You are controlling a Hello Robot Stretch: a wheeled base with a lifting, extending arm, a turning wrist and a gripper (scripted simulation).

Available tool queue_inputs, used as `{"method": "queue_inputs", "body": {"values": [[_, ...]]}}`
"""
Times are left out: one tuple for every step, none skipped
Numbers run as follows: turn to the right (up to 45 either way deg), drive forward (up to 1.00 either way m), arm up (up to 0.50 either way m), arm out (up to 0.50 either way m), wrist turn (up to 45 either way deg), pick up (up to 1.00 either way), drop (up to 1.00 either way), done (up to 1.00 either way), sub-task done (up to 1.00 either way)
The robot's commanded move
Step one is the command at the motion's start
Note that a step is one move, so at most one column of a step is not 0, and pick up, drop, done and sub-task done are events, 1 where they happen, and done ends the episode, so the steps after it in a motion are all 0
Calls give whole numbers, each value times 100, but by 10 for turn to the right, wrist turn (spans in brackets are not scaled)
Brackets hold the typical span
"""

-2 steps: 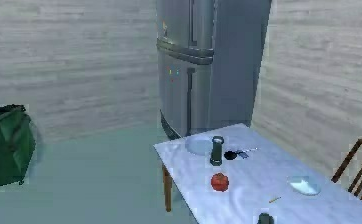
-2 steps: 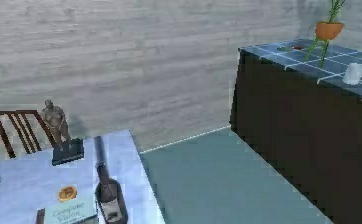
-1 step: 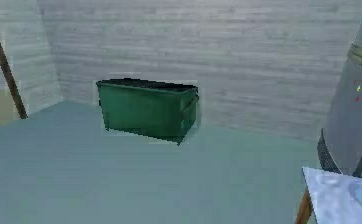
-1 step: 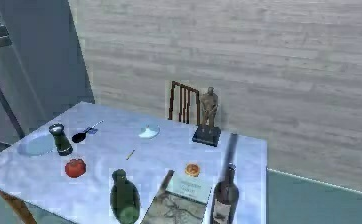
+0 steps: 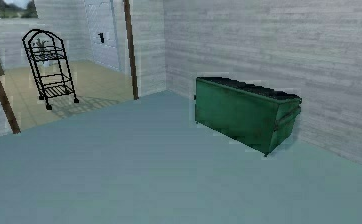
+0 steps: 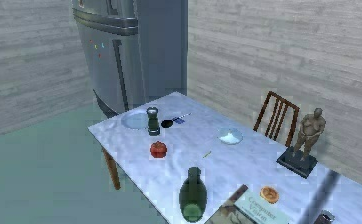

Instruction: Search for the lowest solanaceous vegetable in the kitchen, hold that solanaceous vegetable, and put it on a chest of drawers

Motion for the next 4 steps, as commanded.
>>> {"method": "queue_inputs", "body": {"values": [[0, 0, 50, 0, 0, 0, 0, 0, 0], [0, 0, 26, 0, 0, 0, 0, 0, 0], [0, 0, 0, 50, 0, 0, 0, 0, 0], [0, 0, 0, 0, 450, 0, 0, 0, 0]]}}
